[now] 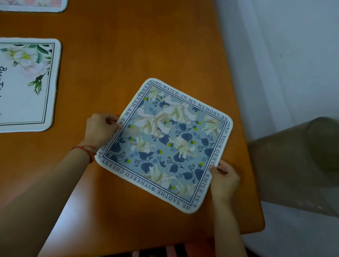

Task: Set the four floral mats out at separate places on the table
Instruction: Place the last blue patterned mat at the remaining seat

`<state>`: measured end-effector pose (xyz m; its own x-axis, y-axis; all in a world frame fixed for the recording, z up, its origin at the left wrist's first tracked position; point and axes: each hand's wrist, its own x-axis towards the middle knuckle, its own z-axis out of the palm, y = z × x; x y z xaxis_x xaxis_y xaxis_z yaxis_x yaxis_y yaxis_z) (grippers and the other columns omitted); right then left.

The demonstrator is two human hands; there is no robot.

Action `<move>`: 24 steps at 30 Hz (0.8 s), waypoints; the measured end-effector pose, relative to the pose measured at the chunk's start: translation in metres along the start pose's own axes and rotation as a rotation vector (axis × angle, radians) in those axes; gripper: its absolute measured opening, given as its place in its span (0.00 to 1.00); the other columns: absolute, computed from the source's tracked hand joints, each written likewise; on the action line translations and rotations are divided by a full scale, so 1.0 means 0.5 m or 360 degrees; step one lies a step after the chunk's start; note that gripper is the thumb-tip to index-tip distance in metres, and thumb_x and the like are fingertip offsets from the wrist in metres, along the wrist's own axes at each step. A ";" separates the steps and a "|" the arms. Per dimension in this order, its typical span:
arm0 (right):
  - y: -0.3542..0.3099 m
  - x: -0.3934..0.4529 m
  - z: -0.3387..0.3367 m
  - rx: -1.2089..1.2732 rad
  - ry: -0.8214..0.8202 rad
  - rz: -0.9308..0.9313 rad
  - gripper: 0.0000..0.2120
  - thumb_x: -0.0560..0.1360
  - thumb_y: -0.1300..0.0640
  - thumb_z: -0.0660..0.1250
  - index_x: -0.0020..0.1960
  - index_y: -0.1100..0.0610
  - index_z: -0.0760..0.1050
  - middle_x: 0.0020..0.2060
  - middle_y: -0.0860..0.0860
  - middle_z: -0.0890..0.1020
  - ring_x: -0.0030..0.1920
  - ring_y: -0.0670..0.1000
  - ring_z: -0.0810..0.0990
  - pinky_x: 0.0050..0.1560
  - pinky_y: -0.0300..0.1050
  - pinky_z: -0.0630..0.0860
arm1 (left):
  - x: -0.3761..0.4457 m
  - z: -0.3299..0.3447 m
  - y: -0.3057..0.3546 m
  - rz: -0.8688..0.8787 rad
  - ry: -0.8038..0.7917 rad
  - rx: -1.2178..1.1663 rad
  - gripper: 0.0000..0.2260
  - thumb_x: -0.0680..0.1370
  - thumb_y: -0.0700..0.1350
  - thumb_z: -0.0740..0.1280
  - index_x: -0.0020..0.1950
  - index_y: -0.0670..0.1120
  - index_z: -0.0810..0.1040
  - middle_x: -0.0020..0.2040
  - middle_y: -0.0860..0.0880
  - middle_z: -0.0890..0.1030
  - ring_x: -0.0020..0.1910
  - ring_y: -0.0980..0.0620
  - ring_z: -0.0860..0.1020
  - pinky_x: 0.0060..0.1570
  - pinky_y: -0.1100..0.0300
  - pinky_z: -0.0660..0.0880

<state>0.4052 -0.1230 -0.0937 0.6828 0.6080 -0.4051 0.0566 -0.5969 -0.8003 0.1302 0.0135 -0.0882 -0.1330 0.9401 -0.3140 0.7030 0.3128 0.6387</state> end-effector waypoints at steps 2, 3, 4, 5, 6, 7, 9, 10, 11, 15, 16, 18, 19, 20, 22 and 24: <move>-0.006 0.000 0.000 0.0012 -0.0006 -0.0019 0.13 0.72 0.69 0.66 0.56 0.63 0.76 0.46 0.54 0.80 0.36 0.44 0.76 0.32 0.34 0.72 | -0.006 -0.008 -0.008 -0.0089 -0.0009 -0.0118 0.08 0.72 0.39 0.71 0.50 0.38 0.81 0.45 0.46 0.78 0.42 0.49 0.76 0.42 0.59 0.71; -0.008 0.000 0.000 0.0013 -0.0009 -0.0035 0.13 0.72 0.69 0.66 0.56 0.63 0.76 0.45 0.53 0.79 0.36 0.43 0.76 0.32 0.33 0.72 | -0.011 -0.012 -0.013 -0.0135 -0.0013 -0.0174 0.07 0.72 0.39 0.71 0.48 0.39 0.81 0.45 0.46 0.78 0.42 0.49 0.76 0.41 0.58 0.72; -0.011 0.000 0.000 0.0011 -0.0014 -0.0052 0.13 0.72 0.69 0.66 0.56 0.63 0.76 0.45 0.53 0.79 0.36 0.42 0.75 0.32 0.32 0.71 | -0.016 -0.016 -0.018 -0.0171 -0.0018 -0.0223 0.07 0.71 0.39 0.71 0.47 0.39 0.80 0.45 0.46 0.78 0.41 0.48 0.77 0.41 0.58 0.74; -0.013 0.001 0.001 0.0008 -0.0021 -0.0064 0.13 0.72 0.69 0.66 0.56 0.63 0.76 0.44 0.52 0.79 0.36 0.41 0.75 0.32 0.32 0.71 | -0.024 -0.020 -0.024 -0.0193 -0.0020 -0.0262 0.06 0.71 0.39 0.72 0.46 0.39 0.80 0.44 0.46 0.78 0.41 0.47 0.78 0.40 0.57 0.75; -0.017 0.001 0.003 0.0003 -0.0030 -0.0076 0.13 0.72 0.69 0.66 0.56 0.63 0.76 0.43 0.51 0.78 0.36 0.40 0.75 0.32 0.31 0.71 | -0.031 -0.024 -0.031 -0.0205 -0.0019 -0.0290 0.05 0.71 0.38 0.72 0.45 0.40 0.80 0.42 0.47 0.79 0.40 0.46 0.78 0.38 0.57 0.75; -0.021 0.002 0.006 -0.0002 -0.0043 -0.0091 0.13 0.72 0.69 0.66 0.56 0.63 0.77 0.43 0.51 0.78 0.36 0.41 0.76 0.32 0.32 0.71 | -0.039 -0.029 -0.038 -0.0220 -0.0015 -0.0314 0.04 0.71 0.38 0.71 0.44 0.41 0.79 0.40 0.47 0.79 0.39 0.45 0.79 0.35 0.58 0.75; -0.025 0.004 0.013 -0.0011 -0.0075 -0.0123 0.13 0.71 0.70 0.66 0.55 0.63 0.77 0.44 0.53 0.80 0.39 0.47 0.78 0.33 0.33 0.72 | -0.054 -0.037 -0.055 -0.0267 -0.0002 -0.0354 0.03 0.72 0.39 0.71 0.43 0.42 0.78 0.36 0.48 0.79 0.37 0.45 0.79 0.30 0.59 0.75; -0.027 0.004 0.017 -0.0018 -0.0094 -0.0145 0.13 0.71 0.70 0.66 0.55 0.63 0.77 0.44 0.54 0.80 0.39 0.48 0.79 0.32 0.32 0.73 | -0.062 -0.042 -0.064 -0.0296 0.0003 -0.0375 0.03 0.72 0.39 0.71 0.44 0.41 0.79 0.36 0.47 0.79 0.36 0.45 0.80 0.29 0.60 0.75; -0.030 0.005 0.022 -0.0026 -0.0115 -0.0165 0.13 0.71 0.70 0.66 0.54 0.63 0.77 0.44 0.54 0.80 0.38 0.47 0.78 0.31 0.30 0.73 | -0.071 -0.046 -0.072 -0.0326 0.0008 -0.0394 0.04 0.72 0.39 0.71 0.44 0.41 0.79 0.36 0.46 0.80 0.35 0.46 0.80 0.28 0.60 0.76; -0.042 0.003 0.047 -0.0077 -0.0211 -0.0207 0.13 0.72 0.71 0.65 0.55 0.63 0.77 0.43 0.54 0.80 0.35 0.41 0.76 0.29 0.29 0.73 | -0.107 -0.061 -0.111 -0.0433 0.0051 -0.0475 0.05 0.72 0.39 0.71 0.46 0.40 0.78 0.39 0.44 0.81 0.35 0.46 0.81 0.35 0.57 0.79; -0.045 0.001 0.054 -0.0093 -0.0232 -0.0230 0.14 0.72 0.71 0.65 0.56 0.63 0.77 0.43 0.55 0.80 0.35 0.41 0.75 0.28 0.28 0.72 | -0.117 -0.065 -0.120 -0.0450 0.0071 -0.0485 0.04 0.72 0.39 0.70 0.46 0.40 0.78 0.38 0.45 0.81 0.34 0.47 0.81 0.35 0.57 0.78; -0.046 -0.002 0.066 -0.0120 -0.0266 -0.0276 0.15 0.72 0.71 0.65 0.57 0.64 0.77 0.44 0.55 0.80 0.35 0.41 0.75 0.27 0.25 0.71 | -0.137 -0.073 -0.137 -0.0481 0.0134 -0.0502 0.03 0.72 0.39 0.70 0.42 0.43 0.77 0.37 0.45 0.80 0.33 0.48 0.80 0.33 0.59 0.78; -0.047 -0.005 0.072 -0.0134 -0.0289 -0.0301 0.15 0.72 0.71 0.65 0.57 0.65 0.76 0.44 0.55 0.80 0.35 0.41 0.75 0.27 0.24 0.70 | -0.146 -0.076 -0.146 -0.0502 0.0164 -0.0518 0.03 0.72 0.39 0.71 0.41 0.44 0.77 0.37 0.46 0.80 0.33 0.49 0.80 0.32 0.60 0.78; -0.048 -0.008 0.076 -0.0153 -0.0314 -0.0326 0.15 0.72 0.71 0.65 0.58 0.65 0.76 0.43 0.54 0.79 0.35 0.41 0.75 0.28 0.24 0.71 | -0.156 -0.080 -0.154 -0.0527 0.0185 -0.0537 0.04 0.72 0.39 0.71 0.40 0.45 0.76 0.36 0.46 0.80 0.32 0.50 0.80 0.28 0.61 0.78; -0.050 -0.014 0.084 -0.0190 -0.0366 -0.0362 0.15 0.72 0.71 0.65 0.58 0.65 0.76 0.43 0.54 0.79 0.35 0.41 0.75 0.29 0.24 0.71 | -0.172 -0.087 -0.169 -0.0572 0.0201 -0.0569 0.05 0.72 0.39 0.71 0.39 0.46 0.76 0.35 0.47 0.80 0.27 0.54 0.79 0.23 0.65 0.76; -0.048 -0.020 0.091 -0.0222 -0.0404 -0.0382 0.15 0.72 0.70 0.65 0.59 0.65 0.76 0.44 0.54 0.80 0.35 0.42 0.76 0.29 0.24 0.72 | -0.186 -0.091 -0.185 -0.0600 0.0217 -0.0588 0.04 0.72 0.39 0.71 0.39 0.45 0.76 0.35 0.47 0.80 0.24 0.58 0.78 0.22 0.67 0.75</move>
<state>0.3641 -0.0907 -0.0905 0.4370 0.8391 -0.3241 0.3038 -0.4768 -0.8249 0.0457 -0.0966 -0.0860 -0.4348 0.7550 -0.4909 0.3000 0.6354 0.7115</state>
